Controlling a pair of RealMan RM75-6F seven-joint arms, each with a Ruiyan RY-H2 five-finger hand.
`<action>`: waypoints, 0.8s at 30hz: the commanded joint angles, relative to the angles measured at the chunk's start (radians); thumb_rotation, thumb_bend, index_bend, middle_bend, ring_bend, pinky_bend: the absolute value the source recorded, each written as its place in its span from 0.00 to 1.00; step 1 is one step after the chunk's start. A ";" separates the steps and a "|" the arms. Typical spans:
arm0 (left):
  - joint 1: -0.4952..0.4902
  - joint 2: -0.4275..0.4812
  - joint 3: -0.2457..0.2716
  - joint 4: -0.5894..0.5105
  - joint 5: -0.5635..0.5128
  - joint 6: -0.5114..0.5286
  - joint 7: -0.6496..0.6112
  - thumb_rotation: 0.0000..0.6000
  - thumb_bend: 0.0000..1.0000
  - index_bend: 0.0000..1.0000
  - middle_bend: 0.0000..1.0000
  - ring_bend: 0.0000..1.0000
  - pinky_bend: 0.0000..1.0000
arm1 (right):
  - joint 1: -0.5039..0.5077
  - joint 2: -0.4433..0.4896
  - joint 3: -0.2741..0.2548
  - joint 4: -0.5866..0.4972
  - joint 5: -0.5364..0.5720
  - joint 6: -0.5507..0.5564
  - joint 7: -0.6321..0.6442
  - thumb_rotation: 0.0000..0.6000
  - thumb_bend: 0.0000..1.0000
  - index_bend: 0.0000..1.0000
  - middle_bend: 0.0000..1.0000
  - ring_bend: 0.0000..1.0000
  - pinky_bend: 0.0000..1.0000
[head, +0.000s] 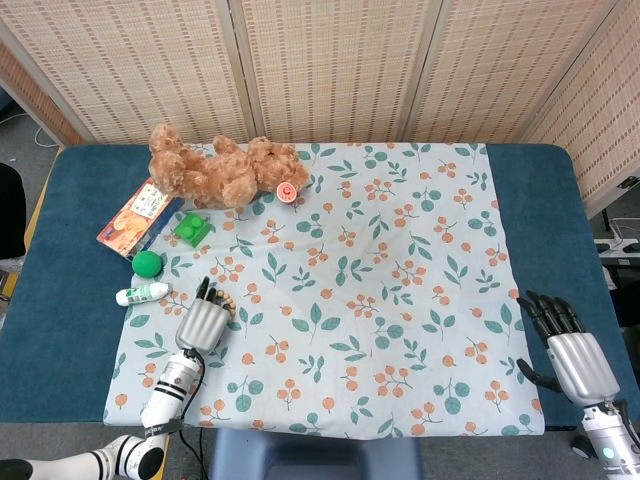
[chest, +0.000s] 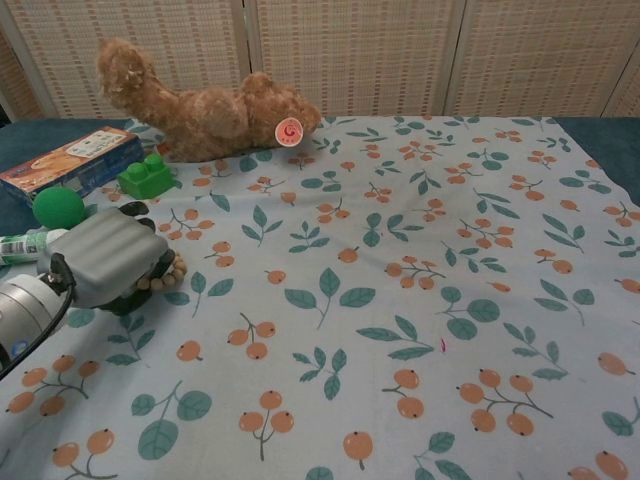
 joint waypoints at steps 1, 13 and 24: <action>-0.002 -0.008 0.000 0.020 0.021 0.029 -0.024 1.00 0.43 0.61 0.58 0.30 0.13 | 0.000 0.000 -0.001 -0.001 -0.001 -0.002 0.000 1.00 0.20 0.00 0.00 0.00 0.00; -0.060 -0.004 -0.087 0.114 0.025 0.057 -0.103 1.00 0.65 0.77 0.72 0.40 0.15 | 0.003 0.006 -0.008 -0.003 -0.009 -0.008 0.011 1.00 0.20 0.00 0.00 0.00 0.00; -0.126 0.109 -0.355 -0.081 -0.249 0.014 -0.166 1.00 0.87 0.81 0.77 0.44 0.17 | 0.002 0.021 -0.016 -0.006 -0.024 -0.003 0.036 1.00 0.20 0.00 0.00 0.00 0.00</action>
